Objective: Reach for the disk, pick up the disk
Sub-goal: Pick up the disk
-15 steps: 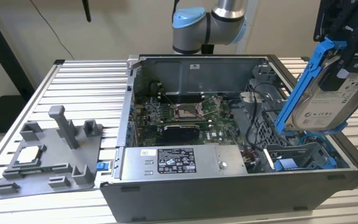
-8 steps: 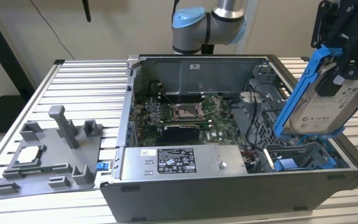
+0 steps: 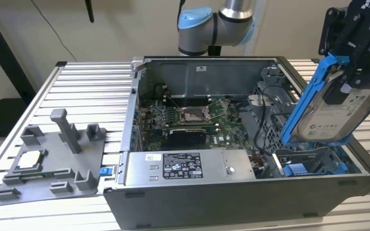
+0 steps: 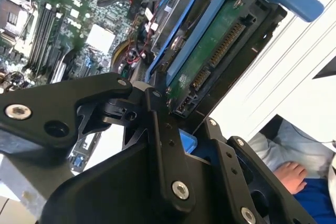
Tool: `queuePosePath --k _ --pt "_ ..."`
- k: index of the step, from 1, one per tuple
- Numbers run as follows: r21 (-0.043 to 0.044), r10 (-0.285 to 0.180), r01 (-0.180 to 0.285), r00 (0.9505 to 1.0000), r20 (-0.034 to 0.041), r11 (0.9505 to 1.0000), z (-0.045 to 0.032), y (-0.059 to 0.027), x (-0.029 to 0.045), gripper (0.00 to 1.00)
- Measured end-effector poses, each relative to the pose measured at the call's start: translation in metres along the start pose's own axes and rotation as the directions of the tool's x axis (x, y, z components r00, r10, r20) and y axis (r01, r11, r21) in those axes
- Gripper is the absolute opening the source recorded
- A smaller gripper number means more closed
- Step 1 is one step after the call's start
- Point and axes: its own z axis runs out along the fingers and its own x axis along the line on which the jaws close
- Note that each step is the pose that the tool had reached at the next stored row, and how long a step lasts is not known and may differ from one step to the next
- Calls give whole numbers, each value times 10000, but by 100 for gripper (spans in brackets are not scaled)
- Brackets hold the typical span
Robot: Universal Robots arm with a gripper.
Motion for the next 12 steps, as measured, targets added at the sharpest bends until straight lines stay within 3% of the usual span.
queuePosePath --k 12 --pt "1 107 -107 9999 5 9999 82 -15 97 0"
